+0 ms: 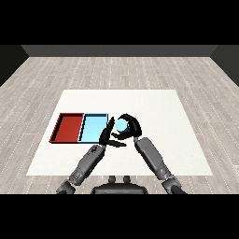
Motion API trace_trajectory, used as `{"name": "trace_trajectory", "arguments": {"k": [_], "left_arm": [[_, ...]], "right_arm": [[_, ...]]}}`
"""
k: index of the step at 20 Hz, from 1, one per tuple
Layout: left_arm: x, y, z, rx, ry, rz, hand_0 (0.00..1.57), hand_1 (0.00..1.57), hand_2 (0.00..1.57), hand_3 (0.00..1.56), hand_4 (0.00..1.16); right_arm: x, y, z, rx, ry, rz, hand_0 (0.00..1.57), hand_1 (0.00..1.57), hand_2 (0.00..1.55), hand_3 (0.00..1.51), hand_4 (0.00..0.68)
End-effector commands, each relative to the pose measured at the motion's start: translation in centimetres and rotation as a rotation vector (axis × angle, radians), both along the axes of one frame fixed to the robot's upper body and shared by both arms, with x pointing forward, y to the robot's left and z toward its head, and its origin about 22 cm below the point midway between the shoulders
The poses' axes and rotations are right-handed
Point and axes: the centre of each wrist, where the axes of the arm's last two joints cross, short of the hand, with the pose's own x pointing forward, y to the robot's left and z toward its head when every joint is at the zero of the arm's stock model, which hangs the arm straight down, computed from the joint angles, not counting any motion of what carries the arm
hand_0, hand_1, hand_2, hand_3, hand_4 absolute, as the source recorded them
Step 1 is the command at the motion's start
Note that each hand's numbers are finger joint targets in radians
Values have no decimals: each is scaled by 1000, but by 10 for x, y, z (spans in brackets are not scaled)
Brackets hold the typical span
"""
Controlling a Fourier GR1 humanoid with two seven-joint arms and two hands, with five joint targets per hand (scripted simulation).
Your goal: Pick the blue can and put it in the blue box
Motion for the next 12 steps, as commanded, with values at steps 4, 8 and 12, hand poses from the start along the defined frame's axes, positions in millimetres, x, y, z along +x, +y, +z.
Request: {"name": "trace_trajectory", "arguments": {"k": [4,8,12], "left_arm": [[-2,-25,0,7,-9,-28,0,0,0,0,0],[-12,-33,6,-1,10,-21,0,0,0,0,0],[-1,-17,-6,-3,-3,-35,0,0,0,0,0]], "right_arm": [[-21,25,-9,-24,-14,28,1408,1408,1429,1391,651],[-12,17,2,-7,15,30,1432,1432,1433,1389,620],[-20,35,0,-40,-24,58,1408,1408,1439,1389,625]]}}
